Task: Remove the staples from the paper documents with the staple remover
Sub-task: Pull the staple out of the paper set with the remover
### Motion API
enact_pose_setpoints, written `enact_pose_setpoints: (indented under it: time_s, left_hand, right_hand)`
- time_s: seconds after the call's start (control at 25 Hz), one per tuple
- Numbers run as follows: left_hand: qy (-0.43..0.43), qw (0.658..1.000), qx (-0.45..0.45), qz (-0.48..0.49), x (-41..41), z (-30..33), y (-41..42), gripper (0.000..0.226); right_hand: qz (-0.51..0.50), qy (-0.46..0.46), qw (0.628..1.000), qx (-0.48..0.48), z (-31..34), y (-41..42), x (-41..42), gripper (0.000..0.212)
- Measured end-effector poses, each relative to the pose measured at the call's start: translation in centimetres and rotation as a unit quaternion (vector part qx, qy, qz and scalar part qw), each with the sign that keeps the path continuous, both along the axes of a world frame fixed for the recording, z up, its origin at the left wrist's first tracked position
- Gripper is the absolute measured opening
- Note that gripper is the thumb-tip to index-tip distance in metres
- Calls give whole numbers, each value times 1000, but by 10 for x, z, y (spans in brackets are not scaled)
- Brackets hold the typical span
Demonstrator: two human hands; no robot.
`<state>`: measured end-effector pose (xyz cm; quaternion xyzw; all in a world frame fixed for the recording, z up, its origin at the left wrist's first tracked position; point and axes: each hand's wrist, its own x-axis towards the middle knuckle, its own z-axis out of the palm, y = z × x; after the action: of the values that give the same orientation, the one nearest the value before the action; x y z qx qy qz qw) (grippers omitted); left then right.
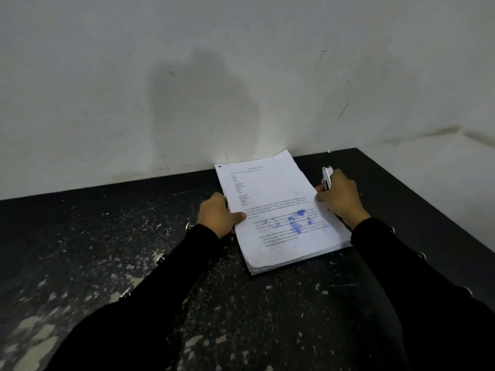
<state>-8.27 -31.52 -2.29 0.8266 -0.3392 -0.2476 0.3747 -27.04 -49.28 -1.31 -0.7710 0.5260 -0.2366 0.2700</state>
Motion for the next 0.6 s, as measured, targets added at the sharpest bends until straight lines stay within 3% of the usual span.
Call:
enact_pose_setpoints:
  time_s: [0.12,0.4,0.6]
  left_hand:
    - [-21,1000,-11,-7,-4,1,0,34]
    - [-38,999,-4,-3,-1,-1,3,45]
    - [-62,998,22,-3,-7,2,10,59]
  right_hand:
    - [1,24,999,-22,-2,2,1,24]
    - [-2,53,998,-43,2,9,-1,32]
    - [-19,-22,997,-70,12,23,-13,33]
